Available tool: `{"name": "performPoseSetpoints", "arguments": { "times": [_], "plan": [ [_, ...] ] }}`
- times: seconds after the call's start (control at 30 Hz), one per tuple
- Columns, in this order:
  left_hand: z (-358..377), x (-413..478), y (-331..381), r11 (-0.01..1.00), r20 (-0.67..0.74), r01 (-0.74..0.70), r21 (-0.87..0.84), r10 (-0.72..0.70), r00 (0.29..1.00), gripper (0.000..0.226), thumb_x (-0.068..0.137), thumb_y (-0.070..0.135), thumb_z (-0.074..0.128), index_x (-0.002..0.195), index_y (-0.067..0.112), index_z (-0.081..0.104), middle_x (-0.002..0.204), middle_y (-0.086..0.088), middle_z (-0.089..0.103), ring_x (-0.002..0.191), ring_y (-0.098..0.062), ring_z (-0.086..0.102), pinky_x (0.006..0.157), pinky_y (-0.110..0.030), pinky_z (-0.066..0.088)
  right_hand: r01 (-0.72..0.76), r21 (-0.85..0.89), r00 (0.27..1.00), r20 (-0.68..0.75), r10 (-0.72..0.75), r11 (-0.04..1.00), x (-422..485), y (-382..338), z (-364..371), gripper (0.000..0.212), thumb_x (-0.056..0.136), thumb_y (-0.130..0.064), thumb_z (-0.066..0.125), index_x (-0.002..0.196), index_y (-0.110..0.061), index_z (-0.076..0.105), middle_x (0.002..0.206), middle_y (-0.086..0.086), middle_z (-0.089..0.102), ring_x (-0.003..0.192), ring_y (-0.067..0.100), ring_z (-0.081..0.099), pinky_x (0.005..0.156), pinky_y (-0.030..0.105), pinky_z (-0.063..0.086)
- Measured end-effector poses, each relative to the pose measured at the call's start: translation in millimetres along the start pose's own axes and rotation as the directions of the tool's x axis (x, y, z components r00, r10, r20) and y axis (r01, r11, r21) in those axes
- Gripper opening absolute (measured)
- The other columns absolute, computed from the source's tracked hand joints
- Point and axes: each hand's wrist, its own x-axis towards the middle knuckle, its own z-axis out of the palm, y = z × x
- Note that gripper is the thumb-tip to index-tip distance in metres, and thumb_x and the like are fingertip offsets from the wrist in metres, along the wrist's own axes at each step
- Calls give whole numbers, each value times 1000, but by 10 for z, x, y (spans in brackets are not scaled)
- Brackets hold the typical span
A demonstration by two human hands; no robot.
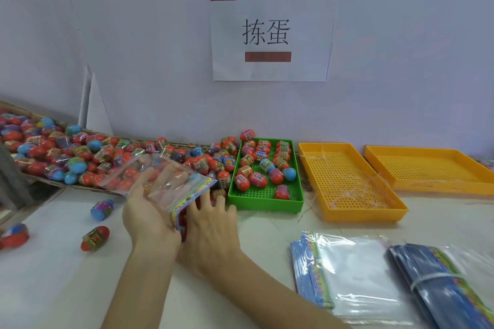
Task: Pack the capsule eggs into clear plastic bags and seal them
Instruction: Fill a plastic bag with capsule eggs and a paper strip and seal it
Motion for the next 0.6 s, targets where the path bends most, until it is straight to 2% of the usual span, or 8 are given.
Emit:
{"name": "performPoseSetpoints", "arguments": {
  "times": [0.13,0.3,0.47,0.6],
  "plan": [
    [3,19,14,1000,4,5,9,-5,1000,31,107,26,41,130,21,61,113,-3,76,99,-27,75,58,-24,58,37,52,999,-12,-37,998,68,-6,2,55,91,-43,46,140,-18,41,138,16,41,113,38,42,74,42,30],
    [-3,21,25,1000,-2,3,9,-3,1000,33,107,26,40,133,21,60,116,-4,75,96,-25,75,54,-22,57,-16,125,1000,-25,19,992,142,35,14,43,90,-48,51,121,-18,56,126,11,47,108,37,45,68,38,32],
    [-40,51,34,999,-1,-9,30,9,1000,30,108,27,35,127,29,59,110,4,76,84,-16,76,53,-18,52,-6,125,999,-46,12,992,136,68,28,42,92,-51,53,123,-23,58,132,7,42,110,35,46,72,38,41],
    [-81,104,70,997,-44,-78,-26,76,996,27,107,25,39,120,26,62,112,0,75,85,-18,76,53,-20,56,-1,213,973,-224,50,977,131,188,-163,34,86,-54,52,108,-28,57,119,0,45,100,24,51,63,33,45]
  ]
}}
